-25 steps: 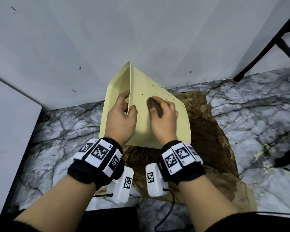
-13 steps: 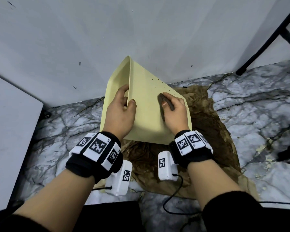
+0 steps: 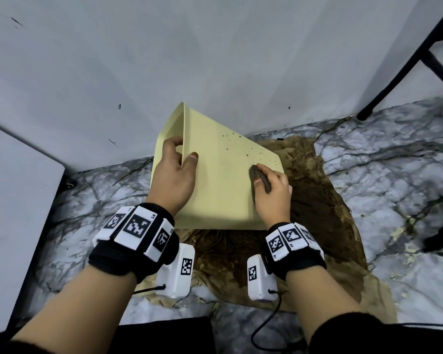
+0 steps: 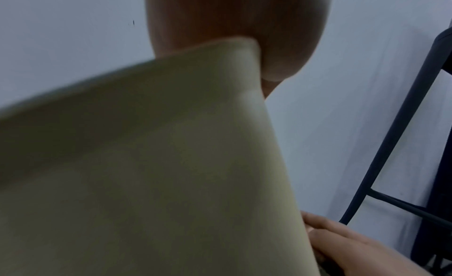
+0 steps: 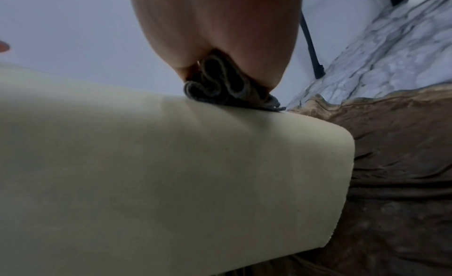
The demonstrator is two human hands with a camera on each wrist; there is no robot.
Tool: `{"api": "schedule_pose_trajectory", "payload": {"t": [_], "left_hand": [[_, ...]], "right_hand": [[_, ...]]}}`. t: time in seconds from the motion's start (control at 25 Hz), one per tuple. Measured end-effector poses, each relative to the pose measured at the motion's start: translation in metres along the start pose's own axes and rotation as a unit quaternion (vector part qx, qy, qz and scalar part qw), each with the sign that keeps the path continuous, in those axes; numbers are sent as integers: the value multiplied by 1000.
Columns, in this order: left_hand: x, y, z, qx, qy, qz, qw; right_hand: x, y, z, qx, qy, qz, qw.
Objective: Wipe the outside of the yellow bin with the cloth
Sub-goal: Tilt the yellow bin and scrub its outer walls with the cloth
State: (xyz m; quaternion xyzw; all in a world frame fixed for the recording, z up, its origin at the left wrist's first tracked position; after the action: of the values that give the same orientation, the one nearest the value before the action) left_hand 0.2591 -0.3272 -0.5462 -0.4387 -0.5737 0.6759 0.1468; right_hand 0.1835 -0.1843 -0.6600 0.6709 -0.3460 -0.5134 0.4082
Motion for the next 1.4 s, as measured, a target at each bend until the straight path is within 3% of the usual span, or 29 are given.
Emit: {"api": "schedule_pose_trajectory", "payload": {"t": [0.2, 0.4, 0.6, 0.72, 0.88, 1.16, 1.28, 1.4], "left_hand": [[3, 0, -3, 39, -29, -20, 999], [12, 0, -14, 87, -30, 11, 996], [9, 2, -14, 101, -37, 36, 994], [8, 3, -14, 103, -30, 32, 994], [4, 7, -14, 105, -25, 20, 994], [6, 6, -16, 95, -6, -18, 995], [7, 6, -16, 97, -5, -15, 995], [7, 5, -15, 100, -12, -12, 995]], "right_hand": [[3, 12, -7, -12, -16, 14, 1000], [19, 64, -25, -136, -48, 35, 989], [20, 69, -27, -182, -41, 36, 982], [15, 48, -14, -141, -42, 50, 988], [0, 4, 3, -35, -50, 33, 998], [-18, -49, 15, 114, -39, 11, 993], [-16, -43, 11, 134, -49, 25, 989], [-7, -16, -1, 93, -52, 54, 993]]}}
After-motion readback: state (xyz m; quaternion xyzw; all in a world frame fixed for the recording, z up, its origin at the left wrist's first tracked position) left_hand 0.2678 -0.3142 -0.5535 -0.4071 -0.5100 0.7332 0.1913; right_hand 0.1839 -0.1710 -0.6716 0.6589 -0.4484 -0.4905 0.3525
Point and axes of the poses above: each hand's wrist, its own z-axis towards the middle knuckle, its own x-axis out of the palm, y = z × x, the point moved 2 cm from there along z, towards the middle knuckle, and after that the axes turned 9 degrees about -z, right-handed, at the moved point
